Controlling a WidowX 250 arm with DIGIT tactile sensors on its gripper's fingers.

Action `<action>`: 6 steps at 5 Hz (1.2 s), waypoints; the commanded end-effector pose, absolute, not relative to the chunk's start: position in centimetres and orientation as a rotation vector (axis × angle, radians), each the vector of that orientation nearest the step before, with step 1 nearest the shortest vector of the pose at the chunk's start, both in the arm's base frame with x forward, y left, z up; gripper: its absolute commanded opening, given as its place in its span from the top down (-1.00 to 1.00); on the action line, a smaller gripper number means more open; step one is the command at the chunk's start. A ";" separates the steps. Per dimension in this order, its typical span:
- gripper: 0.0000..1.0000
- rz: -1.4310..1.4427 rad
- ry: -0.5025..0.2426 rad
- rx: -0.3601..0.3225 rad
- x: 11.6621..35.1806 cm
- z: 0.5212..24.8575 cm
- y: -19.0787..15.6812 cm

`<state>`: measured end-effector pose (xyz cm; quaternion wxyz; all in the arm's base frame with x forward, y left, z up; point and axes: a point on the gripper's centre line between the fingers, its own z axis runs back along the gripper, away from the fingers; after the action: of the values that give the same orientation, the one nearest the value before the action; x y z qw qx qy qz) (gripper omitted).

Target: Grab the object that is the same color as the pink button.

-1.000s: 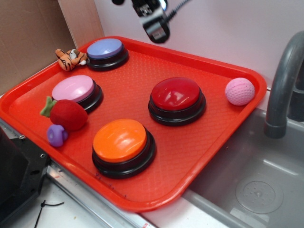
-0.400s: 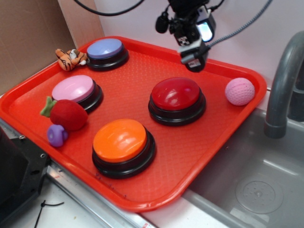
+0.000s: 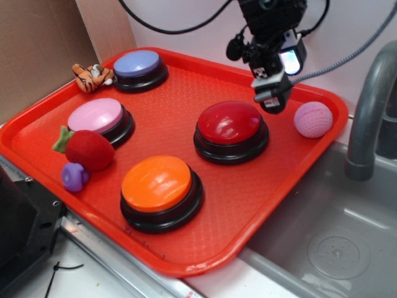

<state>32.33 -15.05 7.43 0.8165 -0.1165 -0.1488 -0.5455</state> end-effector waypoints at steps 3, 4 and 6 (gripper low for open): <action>-1.00 -1.203 -0.287 -0.243 31.9 6.7 -19.3; 0.08 -1.191 -0.270 -0.244 31.8 6.1 -19.5; 1.00 -1.181 -0.256 -0.228 31.6 5.5 -19.9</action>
<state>31.96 -18.20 3.59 0.8246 -0.1097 -0.0964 -0.5465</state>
